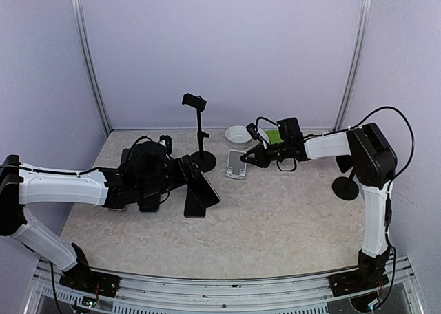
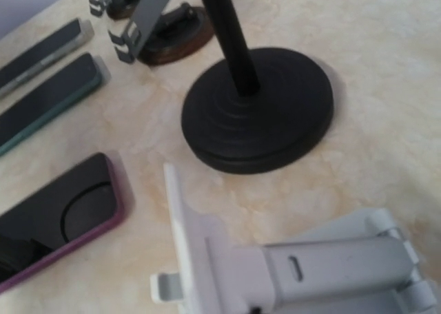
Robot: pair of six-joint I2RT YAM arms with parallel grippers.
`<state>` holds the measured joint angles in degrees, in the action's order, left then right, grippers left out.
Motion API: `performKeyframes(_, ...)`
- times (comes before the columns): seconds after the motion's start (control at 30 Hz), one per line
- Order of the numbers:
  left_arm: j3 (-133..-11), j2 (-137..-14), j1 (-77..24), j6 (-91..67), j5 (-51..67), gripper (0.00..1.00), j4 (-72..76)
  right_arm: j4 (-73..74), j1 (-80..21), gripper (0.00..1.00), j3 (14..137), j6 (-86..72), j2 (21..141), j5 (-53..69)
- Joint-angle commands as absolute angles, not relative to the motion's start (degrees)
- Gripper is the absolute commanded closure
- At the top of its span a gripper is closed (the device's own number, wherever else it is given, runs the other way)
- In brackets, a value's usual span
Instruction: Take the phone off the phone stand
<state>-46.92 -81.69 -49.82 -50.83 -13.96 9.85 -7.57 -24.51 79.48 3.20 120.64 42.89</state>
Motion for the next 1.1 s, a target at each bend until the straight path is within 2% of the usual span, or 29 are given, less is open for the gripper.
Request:
performKeyframes(0.0,-47.38,-81.11,-49.48,-49.23,-13.1,0.78,11.43,-4.64,-22.58,1.0,83.73,6.95,124.21,46.39)
performKeyframes(0.37,-54.08,-88.15,-50.98,-46.67,-11.42,0.78,7.02,0.63,-20.35,1.0,93.11,9.99,131.47,50.29)
performKeyframes(0.6,-59.61,-94.16,-52.71,-44.02,-9.94,0.79,4.62,1.63,-19.34,0.67,94.42,9.96,131.16,47.95)
performKeyframes(0.8,-67.85,-102.15,-55.16,-41.33,-8.66,0.79,0.33,-2.03,-19.32,0.21,88.73,7.68,125.41,46.05)
performKeyframes(0.9,-72.31,-106.46,-56.07,-40.63,-8.86,0.8,-3.01,-4.09,-19.3,0.14,85.1,6.08,121.44,44.83)
performKeyframes(1.07,-77.92,-112.2,-57.04,-40.31,-10.03,0.8,-6.98,-9.28,-19.31,0.13,77.03,2.88,113.37,44.64)
